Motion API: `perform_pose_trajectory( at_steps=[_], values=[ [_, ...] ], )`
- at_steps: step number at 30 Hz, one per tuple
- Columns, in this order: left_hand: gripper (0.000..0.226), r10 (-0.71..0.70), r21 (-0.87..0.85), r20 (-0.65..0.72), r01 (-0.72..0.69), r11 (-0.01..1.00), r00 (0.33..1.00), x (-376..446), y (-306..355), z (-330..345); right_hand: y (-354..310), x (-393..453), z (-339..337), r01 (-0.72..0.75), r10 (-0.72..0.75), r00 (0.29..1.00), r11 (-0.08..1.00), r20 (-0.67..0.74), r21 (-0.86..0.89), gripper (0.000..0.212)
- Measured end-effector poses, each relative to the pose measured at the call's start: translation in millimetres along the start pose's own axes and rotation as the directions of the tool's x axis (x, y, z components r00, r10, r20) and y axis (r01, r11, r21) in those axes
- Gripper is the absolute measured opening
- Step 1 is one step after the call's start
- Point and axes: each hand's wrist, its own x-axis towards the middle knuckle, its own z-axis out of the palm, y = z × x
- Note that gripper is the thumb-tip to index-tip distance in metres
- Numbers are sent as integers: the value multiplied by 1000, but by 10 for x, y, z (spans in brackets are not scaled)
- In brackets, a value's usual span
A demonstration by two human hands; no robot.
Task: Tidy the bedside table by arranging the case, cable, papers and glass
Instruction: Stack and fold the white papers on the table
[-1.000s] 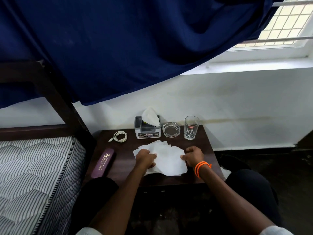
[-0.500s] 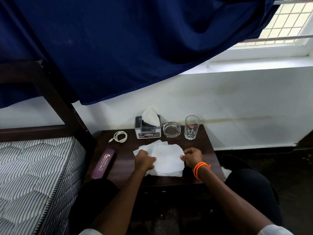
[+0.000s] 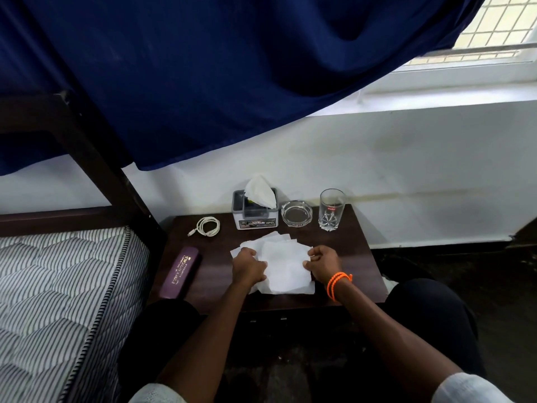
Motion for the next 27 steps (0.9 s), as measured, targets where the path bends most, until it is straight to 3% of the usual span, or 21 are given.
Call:
perform_pose_trajectory(
  at_steps=[4,9,14,18,20,22,24,27],
  values=[
    [46,25,-12,-14,-25,1000,1000,-11,24,-14,19,-2,-4,70,-76,996,992,-50,-108,22],
    [63,47,107,34,-51,993,998,0,-22,-24,6,6,1,106,-109,994,975,0,-197,24],
    [50,156,126,84,-166,978,984,-4,30,-81,-42,21,-47,108,-128,988,974,-91,-198,28],
    [43,259,-36,213,-258,966,942,-76,174,-164,-80,70,-109,46,-57,981,997,-188,-64,47],
    [40,299,-136,237,-273,952,924,-110,229,-218,-127,95,-128,-53,72,990,987,-120,152,54],
    [38,323,-210,248,-275,938,913,-140,272,-280,-188,80,-153,-185,166,983,909,81,374,48],
    [36,326,-270,250,-258,928,912,-145,274,-322,-226,39,-148,-286,166,944,844,286,454,37],
    [41,286,-330,222,-204,922,932,-151,244,-351,-228,12,-99,-253,75,943,795,326,551,30]
  ],
)
